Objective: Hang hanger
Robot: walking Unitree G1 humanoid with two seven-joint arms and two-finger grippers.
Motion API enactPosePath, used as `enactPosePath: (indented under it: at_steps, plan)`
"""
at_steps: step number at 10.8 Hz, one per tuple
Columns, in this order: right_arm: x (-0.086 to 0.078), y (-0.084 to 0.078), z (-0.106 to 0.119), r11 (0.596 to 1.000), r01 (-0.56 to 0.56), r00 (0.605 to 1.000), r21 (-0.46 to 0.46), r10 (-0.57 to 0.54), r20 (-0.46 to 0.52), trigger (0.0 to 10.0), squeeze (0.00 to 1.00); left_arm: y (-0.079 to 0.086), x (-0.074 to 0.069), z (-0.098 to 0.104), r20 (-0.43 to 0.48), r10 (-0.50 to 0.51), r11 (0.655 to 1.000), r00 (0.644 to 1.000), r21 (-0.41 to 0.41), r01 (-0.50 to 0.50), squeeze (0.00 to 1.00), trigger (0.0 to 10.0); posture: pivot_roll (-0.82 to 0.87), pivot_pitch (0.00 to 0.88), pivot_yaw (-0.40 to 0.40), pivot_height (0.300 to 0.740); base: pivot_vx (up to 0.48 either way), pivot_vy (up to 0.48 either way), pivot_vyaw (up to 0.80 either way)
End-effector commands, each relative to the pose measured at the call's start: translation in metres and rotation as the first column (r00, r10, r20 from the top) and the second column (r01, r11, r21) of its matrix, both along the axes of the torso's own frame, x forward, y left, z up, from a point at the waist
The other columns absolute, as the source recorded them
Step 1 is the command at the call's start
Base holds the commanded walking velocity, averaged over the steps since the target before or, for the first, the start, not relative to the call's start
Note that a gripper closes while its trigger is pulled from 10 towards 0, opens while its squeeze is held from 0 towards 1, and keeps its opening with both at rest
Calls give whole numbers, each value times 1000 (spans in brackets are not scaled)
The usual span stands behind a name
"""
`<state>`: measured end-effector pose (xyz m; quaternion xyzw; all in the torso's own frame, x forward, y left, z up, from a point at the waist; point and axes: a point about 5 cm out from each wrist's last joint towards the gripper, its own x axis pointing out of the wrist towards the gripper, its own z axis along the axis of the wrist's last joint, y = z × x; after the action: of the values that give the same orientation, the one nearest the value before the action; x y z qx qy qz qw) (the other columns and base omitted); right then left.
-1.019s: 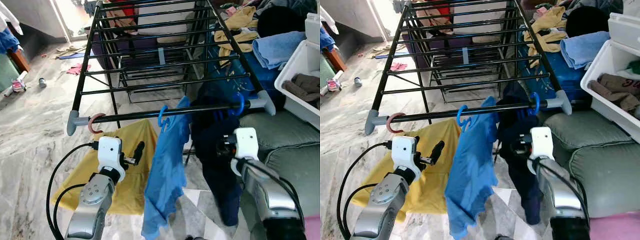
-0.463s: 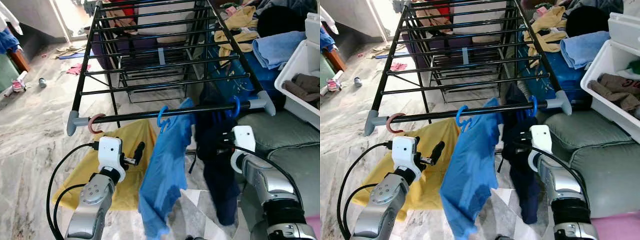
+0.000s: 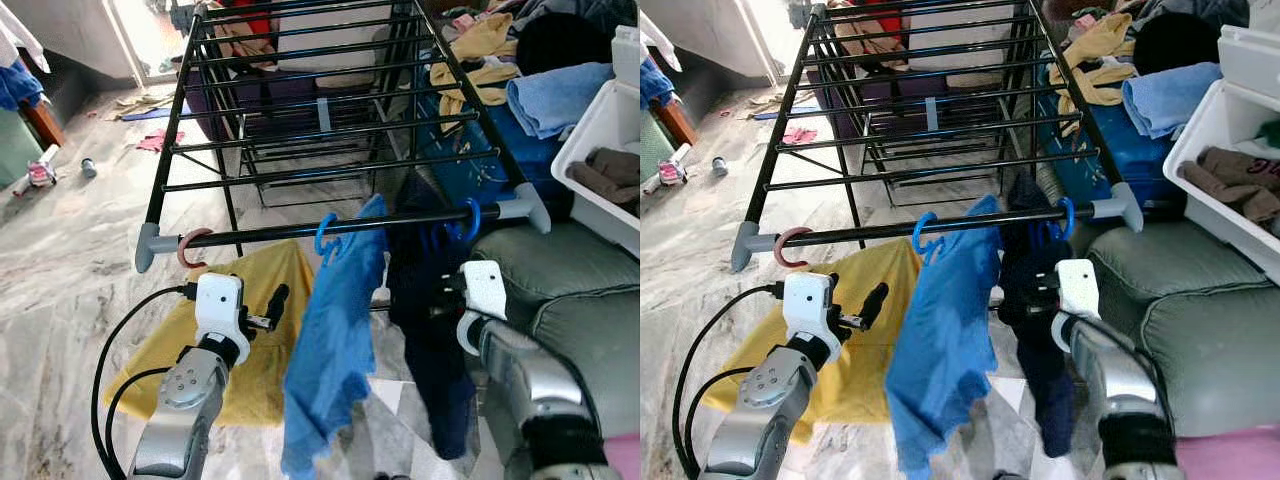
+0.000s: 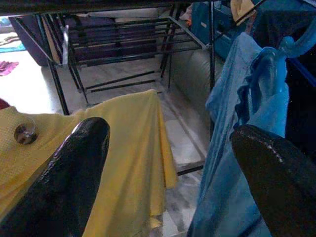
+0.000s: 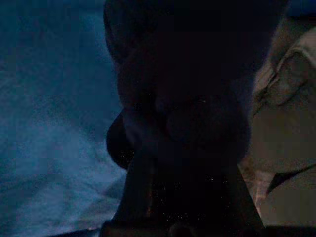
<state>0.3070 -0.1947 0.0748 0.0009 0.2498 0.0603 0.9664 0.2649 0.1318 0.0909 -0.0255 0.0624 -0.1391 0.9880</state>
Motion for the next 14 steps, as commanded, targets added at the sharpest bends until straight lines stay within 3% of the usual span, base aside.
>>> enactPosePath:
  at_steps: [1,6,8,11,14]
  plan:
    - [4,5,11,1000,-5,998,0,5,55,10000,0,2,2,0,-5,-8,1000,1000,9,8,0,10000,-71,64,98,740,0,0,0]
    - [19,3,30,999,15,985,-42,-7,173,10000,0,3,2,0,-6,0,1000,1000,7,0,0,10000,-60,62,93,740,0,0,0]
    - [20,0,29,998,31,986,-52,-22,167,10000,0,2,2,0,-8,-3,1000,1000,6,3,0,10000,-62,61,95,740,0,0,0]
    - [15,-2,10,998,17,999,-60,-15,34,10000,0,1,2,-1,-13,-7,1000,1000,6,8,0,10000,-64,61,97,740,0,0,0]
    - [4,9,-10,1000,0,998,3,0,-64,10000,0,1,2,-2,-12,-9,1000,1000,14,9,0,10000,-62,61,98,740,0,0,0]
